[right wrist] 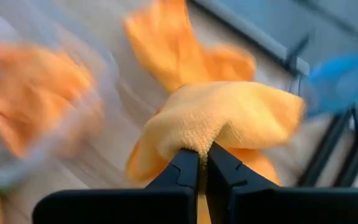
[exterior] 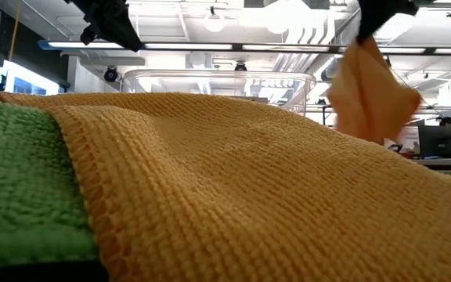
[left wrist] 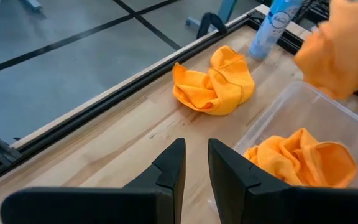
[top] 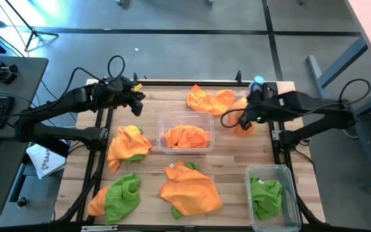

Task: Sort microfiber towel by color & place in baskets
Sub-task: Put the yellow microfiber cloth into the top transparent bin

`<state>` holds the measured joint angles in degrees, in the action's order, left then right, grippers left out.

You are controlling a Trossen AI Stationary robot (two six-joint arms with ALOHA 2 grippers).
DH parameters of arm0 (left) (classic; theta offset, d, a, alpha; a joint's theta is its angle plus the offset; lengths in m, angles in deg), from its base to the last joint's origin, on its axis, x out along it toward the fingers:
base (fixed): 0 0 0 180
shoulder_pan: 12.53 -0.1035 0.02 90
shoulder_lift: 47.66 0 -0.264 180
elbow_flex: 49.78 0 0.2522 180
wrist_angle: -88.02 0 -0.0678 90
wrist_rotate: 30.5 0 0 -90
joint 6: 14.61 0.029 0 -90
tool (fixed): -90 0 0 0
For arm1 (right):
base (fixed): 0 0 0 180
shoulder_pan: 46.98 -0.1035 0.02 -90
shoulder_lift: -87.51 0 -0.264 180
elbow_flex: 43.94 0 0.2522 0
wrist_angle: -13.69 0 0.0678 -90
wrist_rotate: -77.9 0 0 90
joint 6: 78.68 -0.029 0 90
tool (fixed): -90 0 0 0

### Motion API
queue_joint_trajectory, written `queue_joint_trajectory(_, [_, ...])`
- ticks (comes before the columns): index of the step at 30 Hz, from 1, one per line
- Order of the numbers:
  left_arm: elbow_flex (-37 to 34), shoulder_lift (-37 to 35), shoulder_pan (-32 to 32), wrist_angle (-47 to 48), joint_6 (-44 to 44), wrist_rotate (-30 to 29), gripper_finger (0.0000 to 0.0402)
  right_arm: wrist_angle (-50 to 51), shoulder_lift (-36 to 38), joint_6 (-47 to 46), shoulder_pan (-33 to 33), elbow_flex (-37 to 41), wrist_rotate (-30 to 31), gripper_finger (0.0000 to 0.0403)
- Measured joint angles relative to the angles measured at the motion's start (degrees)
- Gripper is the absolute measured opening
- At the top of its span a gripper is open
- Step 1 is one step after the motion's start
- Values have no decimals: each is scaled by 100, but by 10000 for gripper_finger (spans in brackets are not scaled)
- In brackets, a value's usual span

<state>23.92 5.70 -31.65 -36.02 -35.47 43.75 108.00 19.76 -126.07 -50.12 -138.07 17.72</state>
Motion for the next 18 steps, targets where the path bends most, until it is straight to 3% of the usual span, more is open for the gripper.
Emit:
queue_joint_trajectory(3, [0,0,2,0,24,18,55,-236,4,229,-268,-604,532,2])
queue_joint_trajectory(8, [0,0,2,2,89,18,55,-1191,-9,891,-564,-1171,779,1])
queue_joint_trajectory(18, [0,44,2,-2,96,18,55,-3088,-624,1981,-677,-1058,632,1])
